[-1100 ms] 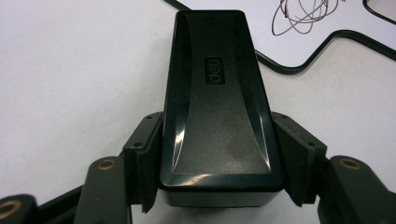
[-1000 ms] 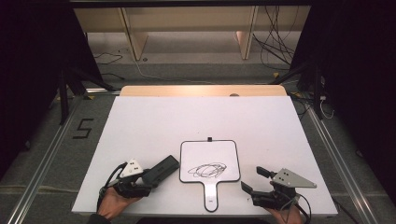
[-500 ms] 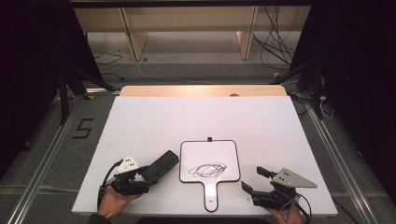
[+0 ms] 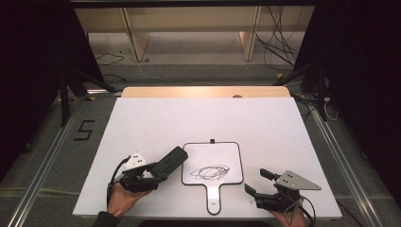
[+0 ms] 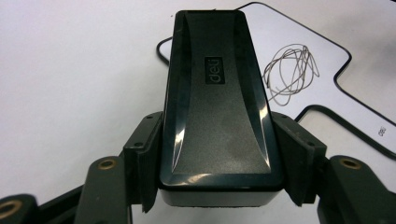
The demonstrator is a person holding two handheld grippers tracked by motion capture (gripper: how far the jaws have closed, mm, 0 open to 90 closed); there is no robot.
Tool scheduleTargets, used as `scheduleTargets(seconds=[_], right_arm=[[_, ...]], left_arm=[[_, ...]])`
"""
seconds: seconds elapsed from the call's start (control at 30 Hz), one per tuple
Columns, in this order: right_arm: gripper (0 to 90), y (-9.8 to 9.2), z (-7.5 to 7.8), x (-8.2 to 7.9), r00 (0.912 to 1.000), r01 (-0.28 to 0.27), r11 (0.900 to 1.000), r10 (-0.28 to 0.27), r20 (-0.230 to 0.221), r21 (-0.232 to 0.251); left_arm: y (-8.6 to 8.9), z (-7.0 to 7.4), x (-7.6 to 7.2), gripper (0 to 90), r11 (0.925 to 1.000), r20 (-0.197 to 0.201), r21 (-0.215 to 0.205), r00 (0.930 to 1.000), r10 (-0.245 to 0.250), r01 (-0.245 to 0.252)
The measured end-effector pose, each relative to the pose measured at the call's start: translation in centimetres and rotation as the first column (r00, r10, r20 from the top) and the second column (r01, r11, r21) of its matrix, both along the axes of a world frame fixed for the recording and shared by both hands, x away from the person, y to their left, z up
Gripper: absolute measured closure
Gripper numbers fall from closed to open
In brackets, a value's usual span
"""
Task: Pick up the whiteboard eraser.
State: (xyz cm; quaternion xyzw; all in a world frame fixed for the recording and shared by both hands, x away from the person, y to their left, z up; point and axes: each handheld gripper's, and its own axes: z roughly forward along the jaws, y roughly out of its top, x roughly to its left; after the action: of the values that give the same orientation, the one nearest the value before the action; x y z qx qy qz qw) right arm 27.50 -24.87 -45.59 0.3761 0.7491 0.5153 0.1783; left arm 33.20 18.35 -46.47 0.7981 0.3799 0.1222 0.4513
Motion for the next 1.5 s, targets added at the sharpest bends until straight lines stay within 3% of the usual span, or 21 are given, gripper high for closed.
scheduleTargets(seconds=[0.37,0.8,1.2,1.5], right_arm=[[21.3,-0.1,0.0,0.0,1.0,0.001,1.0,-0.001,0.001,0.001],[21.3,-0.1,0.0,0.0,1.0,0.001,1.0,-0.001,-0.007,0.003],[21.4,-0.1,0.0,0.0,1.0,0.001,1.0,-0.001,-0.008,0.007],[21.4,-0.1,0.0,0.0,1.0,0.001,1.0,0.0,-0.005,0.006]], left_arm=[[-3.7,0.2,1.2,40.6,0.9981,-0.006,-0.003,0.998,-0.062,0.062],[-7.1,-0.4,2.1,40.6,0.9926,-0.018,0.022,0.9927,-0.119,0.12],[-9.5,-0.7,2.2,40.6,0.9844,-0.019,0.041,0.9852,-0.171,0.171],[-10.2,-0.9,2.2,40.5,0.9801,-0.02,0.053,0.9815,-0.191,0.191]])
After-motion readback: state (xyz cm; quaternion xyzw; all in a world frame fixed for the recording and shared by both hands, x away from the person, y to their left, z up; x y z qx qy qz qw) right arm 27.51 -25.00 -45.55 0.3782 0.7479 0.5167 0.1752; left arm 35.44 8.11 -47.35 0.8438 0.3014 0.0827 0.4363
